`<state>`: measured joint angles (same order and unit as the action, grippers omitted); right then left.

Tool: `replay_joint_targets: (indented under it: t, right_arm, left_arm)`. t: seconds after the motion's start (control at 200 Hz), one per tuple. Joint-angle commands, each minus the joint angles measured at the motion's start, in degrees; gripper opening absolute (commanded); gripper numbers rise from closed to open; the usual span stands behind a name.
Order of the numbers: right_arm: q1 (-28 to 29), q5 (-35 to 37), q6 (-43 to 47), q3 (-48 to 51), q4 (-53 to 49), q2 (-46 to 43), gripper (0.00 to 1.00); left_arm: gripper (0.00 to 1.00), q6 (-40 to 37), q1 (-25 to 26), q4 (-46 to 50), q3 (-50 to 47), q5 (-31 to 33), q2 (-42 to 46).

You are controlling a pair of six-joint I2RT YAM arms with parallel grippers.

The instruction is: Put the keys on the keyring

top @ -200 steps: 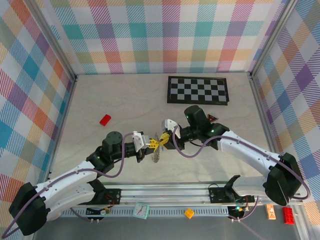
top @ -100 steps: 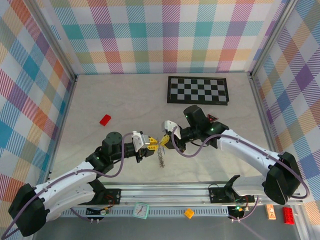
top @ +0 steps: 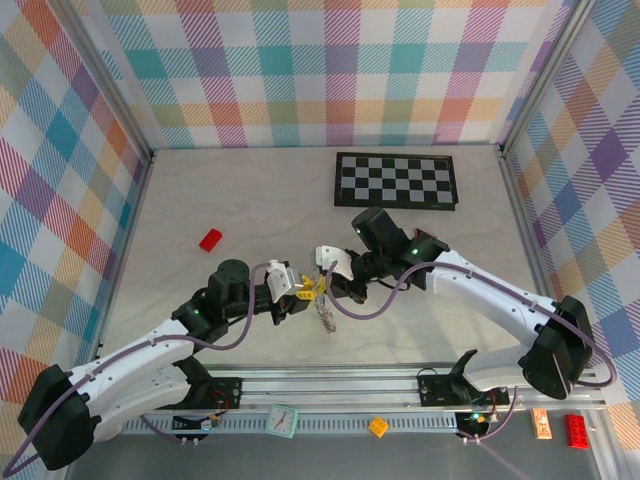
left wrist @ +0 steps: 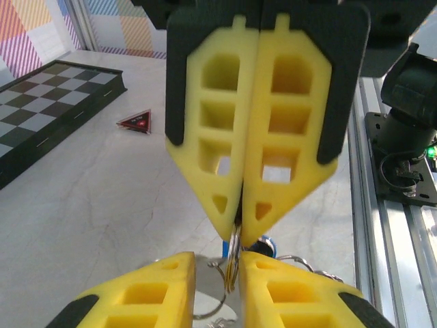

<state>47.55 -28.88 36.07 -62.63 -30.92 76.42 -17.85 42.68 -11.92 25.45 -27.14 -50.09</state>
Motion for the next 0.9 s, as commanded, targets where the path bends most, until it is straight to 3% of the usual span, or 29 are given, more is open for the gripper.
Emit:
replay_joint_targets:
  t: [0.0, 0.43, 0.6, 0.895]
  right_arm:
    - [1.02, 1.04, 3.24, -2.69, -3.01, 0.63, 0.00]
    - [1.55, -1.39, -1.33, -1.36, 0.78, -1.19, 0.00]
    - [-1.29, -1.89, -7.34, 3.45, 4.51, -4.47, 0.24]
    - [-2.46, -3.92, -14.40, 6.90, 6.29, -5.45, 0.29]
  left_arm:
    - [0.21, -1.05, 0.39, 0.67, 1.79, -0.81, -0.11]
    - [0.00, -1.66, 0.34, 1.73, 2.08, -2.04, -0.52]
    - [0.00, -1.69, 0.30, -0.03, 0.86, -1.70, 0.71]
    - [0.00, -1.67, 0.37, -2.48, -0.69, -1.17, 1.69]
